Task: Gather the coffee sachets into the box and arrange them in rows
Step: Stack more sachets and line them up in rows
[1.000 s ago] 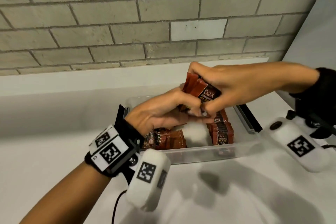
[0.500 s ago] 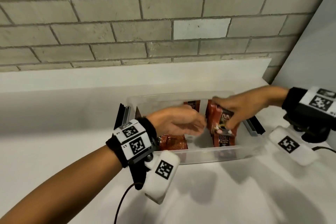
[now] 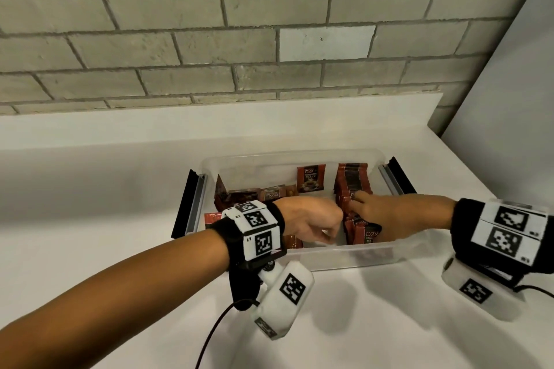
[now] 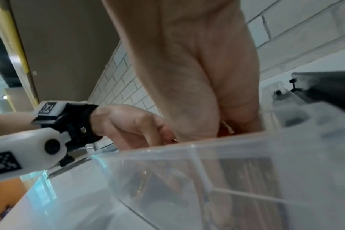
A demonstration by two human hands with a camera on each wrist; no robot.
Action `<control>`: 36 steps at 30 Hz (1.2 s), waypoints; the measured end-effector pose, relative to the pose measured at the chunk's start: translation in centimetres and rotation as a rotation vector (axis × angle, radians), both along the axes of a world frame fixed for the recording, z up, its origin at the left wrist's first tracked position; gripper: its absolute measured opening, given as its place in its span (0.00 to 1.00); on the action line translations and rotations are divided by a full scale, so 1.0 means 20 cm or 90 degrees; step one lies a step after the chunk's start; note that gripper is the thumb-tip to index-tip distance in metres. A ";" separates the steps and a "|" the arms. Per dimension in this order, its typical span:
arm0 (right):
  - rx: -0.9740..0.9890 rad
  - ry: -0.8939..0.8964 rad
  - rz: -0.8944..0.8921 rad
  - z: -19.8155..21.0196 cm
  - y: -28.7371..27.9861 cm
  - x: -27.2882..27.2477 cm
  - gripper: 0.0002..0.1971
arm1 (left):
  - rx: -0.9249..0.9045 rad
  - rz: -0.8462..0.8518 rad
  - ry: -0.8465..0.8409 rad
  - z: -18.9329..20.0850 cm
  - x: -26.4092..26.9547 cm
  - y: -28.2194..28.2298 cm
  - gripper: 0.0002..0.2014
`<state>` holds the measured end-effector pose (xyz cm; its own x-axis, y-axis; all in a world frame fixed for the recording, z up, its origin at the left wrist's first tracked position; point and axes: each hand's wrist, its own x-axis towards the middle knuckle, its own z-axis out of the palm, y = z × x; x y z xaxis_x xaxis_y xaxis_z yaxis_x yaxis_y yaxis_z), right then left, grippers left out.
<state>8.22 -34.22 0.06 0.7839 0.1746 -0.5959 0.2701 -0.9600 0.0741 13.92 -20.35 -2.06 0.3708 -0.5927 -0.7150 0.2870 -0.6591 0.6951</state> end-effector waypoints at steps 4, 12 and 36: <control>-0.003 -0.065 0.011 -0.01 -0.01 -0.01 0.25 | 0.015 -0.059 -0.025 0.01 -0.03 -0.01 0.18; 0.001 -0.055 -0.044 0.11 -0.03 0.00 0.31 | 0.068 -0.152 -0.057 0.03 -0.06 0.00 0.19; -0.269 0.097 0.067 0.07 -0.09 -0.10 0.29 | 0.060 -0.277 -0.191 -0.02 -0.10 -0.03 0.18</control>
